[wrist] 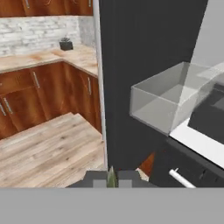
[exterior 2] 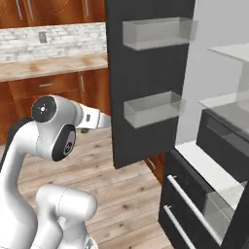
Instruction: Take the lemon wedge from the fridge and place it on the plate with fish on the dining counter.
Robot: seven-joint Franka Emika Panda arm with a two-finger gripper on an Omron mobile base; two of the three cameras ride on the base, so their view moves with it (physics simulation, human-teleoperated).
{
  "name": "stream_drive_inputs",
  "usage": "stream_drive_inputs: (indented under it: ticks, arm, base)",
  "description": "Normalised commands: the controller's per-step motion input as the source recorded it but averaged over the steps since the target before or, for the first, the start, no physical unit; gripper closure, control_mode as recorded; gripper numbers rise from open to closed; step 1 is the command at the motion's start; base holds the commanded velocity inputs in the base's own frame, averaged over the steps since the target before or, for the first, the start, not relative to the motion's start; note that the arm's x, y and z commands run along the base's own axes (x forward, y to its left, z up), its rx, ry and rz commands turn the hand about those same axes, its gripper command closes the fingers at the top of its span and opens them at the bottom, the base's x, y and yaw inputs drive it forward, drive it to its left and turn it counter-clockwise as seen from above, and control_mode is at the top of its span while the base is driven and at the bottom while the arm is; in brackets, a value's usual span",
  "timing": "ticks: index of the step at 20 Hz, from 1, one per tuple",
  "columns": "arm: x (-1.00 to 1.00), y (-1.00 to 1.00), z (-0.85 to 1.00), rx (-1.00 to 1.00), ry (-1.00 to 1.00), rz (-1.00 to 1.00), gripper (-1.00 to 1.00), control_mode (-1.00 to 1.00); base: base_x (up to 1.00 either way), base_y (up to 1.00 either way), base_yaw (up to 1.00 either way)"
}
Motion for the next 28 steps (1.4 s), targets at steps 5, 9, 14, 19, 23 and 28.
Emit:
stream_drive_inputs:
  ticks: [5, 9, 14, 19, 23, 28]
  arm:
    - [0.0, 0.0, 0.0, 0.0, 0.0, 0.0, 1.0, 1.0]
    - [0.0, 0.0, 0.0, 0.0, 0.0, 0.0, 1.0, 1.0]
    - [0.0, 0.0, 0.0, 0.0, 0.0, 0.0, 1.0, 1.0]
    - [0.0, 0.0, 0.0, 0.0, 0.0, 0.0, 1.0, 1.0]
    - [0.0, 0.0, 0.0, 0.0, 0.0, 0.0, 1.0, 1.0]
    - [0.0, 0.0, 0.0, 0.0, 0.0, 0.0, 1.0, 1.0]
  base:
    - [-0.32, 0.0, 0.87]
    - [-0.23, 0.0, 0.93]
    - [-0.18, 0.0, 0.94]
    - [-0.17, 0.0, 0.95]
    - [-0.26, 0.06, 0.91]
    - [-0.67, 0.79, 0.69]
